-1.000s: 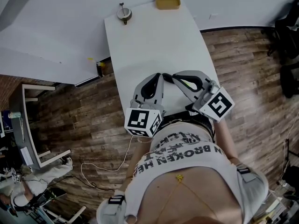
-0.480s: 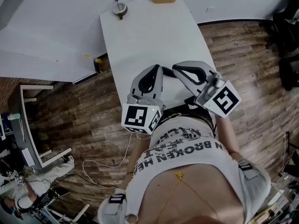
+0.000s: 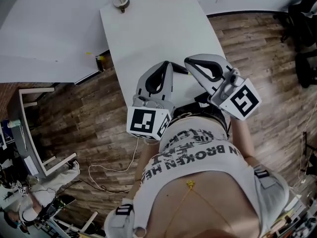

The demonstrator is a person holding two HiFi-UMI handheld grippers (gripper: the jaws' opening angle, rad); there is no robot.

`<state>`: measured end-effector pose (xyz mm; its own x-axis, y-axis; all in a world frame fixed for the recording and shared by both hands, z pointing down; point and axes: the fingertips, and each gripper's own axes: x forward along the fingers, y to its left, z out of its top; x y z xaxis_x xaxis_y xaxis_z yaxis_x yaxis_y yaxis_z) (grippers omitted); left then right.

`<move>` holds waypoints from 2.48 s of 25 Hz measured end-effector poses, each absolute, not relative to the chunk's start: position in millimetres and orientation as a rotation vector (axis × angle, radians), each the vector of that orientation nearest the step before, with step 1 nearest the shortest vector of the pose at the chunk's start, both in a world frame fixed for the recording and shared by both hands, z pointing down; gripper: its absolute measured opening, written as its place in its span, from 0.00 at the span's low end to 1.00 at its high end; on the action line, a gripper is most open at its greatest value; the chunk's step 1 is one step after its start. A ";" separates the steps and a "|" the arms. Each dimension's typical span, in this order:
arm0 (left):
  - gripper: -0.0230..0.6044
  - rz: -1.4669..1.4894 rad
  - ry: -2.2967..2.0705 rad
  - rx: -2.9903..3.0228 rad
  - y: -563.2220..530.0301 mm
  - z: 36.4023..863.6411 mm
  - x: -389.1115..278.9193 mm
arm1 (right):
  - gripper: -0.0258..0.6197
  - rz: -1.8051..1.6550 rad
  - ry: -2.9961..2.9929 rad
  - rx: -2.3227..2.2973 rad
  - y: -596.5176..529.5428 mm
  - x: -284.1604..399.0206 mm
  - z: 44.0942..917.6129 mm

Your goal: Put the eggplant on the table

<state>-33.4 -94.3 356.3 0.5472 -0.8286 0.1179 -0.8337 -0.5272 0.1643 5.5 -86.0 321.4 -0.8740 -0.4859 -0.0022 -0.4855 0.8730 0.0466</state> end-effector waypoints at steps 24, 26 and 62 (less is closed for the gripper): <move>0.03 0.061 -1.384 2.584 -92.2 355.9 -27.3 | 0.05 -0.065 -3.041 0.824 -89.8 13.5 317.4; 0.03 0.062 -1.385 2.580 -93.7 356.8 -28.0 | 0.05 -0.063 -3.041 0.825 -91.4 12.9 317.6; 0.03 0.065 -1.360 2.572 -91.6 361.1 -26.4 | 0.05 -0.042 -3.020 0.820 -91.5 11.5 323.0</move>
